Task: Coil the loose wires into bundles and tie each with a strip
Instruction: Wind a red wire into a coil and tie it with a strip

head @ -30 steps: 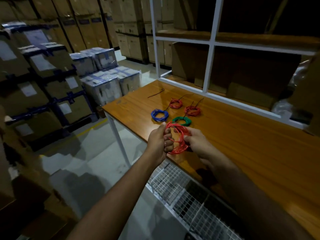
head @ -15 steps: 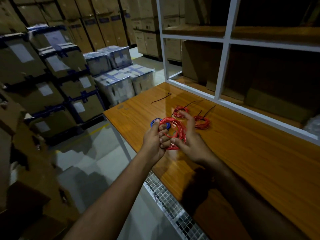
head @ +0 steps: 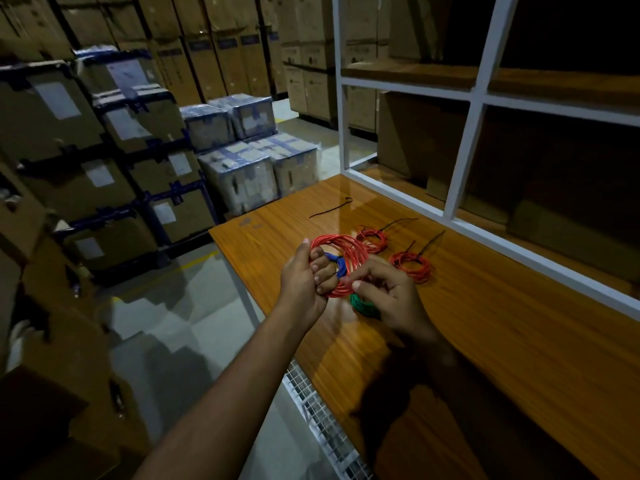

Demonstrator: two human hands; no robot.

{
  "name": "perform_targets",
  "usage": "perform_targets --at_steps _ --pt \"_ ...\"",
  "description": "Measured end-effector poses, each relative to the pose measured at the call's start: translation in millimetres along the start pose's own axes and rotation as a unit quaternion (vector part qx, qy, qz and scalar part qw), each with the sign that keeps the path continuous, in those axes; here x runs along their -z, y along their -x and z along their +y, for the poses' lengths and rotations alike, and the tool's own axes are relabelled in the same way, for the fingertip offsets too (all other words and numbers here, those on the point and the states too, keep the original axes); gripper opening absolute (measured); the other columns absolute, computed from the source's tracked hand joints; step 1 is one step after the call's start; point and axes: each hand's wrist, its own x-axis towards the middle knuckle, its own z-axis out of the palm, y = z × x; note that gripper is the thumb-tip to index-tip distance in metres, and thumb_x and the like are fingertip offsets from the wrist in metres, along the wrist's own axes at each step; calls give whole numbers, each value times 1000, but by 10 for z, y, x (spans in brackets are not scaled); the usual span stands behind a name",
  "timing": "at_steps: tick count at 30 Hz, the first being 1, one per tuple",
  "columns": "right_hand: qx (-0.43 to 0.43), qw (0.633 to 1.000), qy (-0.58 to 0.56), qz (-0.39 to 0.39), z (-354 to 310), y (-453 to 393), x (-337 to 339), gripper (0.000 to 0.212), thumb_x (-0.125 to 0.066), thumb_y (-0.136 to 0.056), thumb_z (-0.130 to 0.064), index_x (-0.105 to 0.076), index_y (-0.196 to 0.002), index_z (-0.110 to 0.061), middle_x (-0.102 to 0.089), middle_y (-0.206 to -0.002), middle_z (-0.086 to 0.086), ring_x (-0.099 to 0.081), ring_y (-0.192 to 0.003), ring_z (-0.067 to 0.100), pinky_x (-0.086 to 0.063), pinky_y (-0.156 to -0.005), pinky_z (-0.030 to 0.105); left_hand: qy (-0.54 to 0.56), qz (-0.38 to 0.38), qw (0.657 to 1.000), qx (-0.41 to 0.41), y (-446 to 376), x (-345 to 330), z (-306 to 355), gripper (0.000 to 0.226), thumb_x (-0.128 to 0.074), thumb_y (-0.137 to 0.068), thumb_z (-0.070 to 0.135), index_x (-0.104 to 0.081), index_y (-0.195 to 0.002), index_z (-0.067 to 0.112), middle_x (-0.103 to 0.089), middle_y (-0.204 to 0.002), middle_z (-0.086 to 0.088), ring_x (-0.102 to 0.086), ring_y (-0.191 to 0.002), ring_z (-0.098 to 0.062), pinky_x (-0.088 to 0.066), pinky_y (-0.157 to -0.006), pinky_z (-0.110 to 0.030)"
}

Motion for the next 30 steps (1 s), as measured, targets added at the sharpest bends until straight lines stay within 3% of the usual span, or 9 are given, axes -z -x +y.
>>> perform_targets --at_steps 3,6,10,12,17,21,24,27,30 --pt "-1 1000 -3 7 38 -33 -28 9 -68 -87 -14 -77 -87 -11 -69 -84 -1 -65 -82 21 -53 -74 47 9 -6 1000 -2 -43 47 -1 43 -36 -106 38 -41 -70 16 -31 -44 8 -27 -31 -3 -16 -30 -15" --pt "-23 999 9 32 60 -57 -101 1 -78 -84 -13 -77 -85 -13 -72 -79 -1 -68 -76 16 -57 -69 38 11 -15 1000 0 -52 73 1 43 -36 -106 37 -41 -69 17 -31 -45 7 -26 -32 -3 -15 -32 -15" --pt "-174 969 -142 105 50 -94 -224 47 -82 -75 1 -51 -108 -14 -73 -87 7 -72 -76 12 -57 -63 25 25 -34 999 -3 -58 104 15 44 -35 -106 38 -40 -68 17 -30 -44 7 -25 -31 -2 -13 -32 -16" --pt "-228 955 -179 65 25 -125 -224 57 -75 -80 7 -42 -120 -16 -73 -92 8 -74 -78 13 -56 -63 23 25 -43 999 -7 -53 144 33 44 -36 -105 37 -40 -67 17 -30 -44 7 -25 -31 -2 -14 -31 -16" --pt "-259 934 -215 -122 42 -227 -195 26 -62 -92 3 -64 -108 -17 -71 -79 -2 -64 -75 13 -51 -68 28 52 -58 997 0 -24 268 73 47 -40 -103 37 -45 -61 17 -30 -44 7 -25 -31 -2 -12 -32 -16" --pt "-244 947 -171 -123 61 -291 -248 15 -56 -97 -1 -66 -101 -12 -66 -79 -3 -59 -74 9 -47 -69 28 47 -50 998 0 -1 312 136 48 -39 -103 41 -43 -62 17 -30 -46 5 -29 -34 -6 -30 -33 -18" --pt "-232 961 -101 -108 49 -344 -238 14 -54 -99 -7 -66 -103 -13 -71 -87 -1 -64 -82 14 -47 -76 34 12 -52 999 -10 22 348 154 46 -36 -103 43 -42 -68 15 -40 -52 1 -45 -46 -12 -46 -51 -25" --pt "-233 962 -99 -100 43 -353 -262 16 -48 -103 -9 -64 -105 -13 -67 -75 -6 -59 -63 4 -43 -60 26 -32 -56 998 -14 46 400 143 47 -33 -104 44 -46 -71 12 -52 -62 -4 -56 -64 -17 -48 -79 -34" --pt "-240 960 -98 -105 72 -362 -272 17 -42 -105 -9 -58 -110 -9 -59 -73 1 -50 -47 0 -37 -48 21 -131 -52 990 -13 70 509 159 51 -33 -101 47 -55 -74 9 -62 -72 -9 -58 -72 -21 -50 -77 -31"
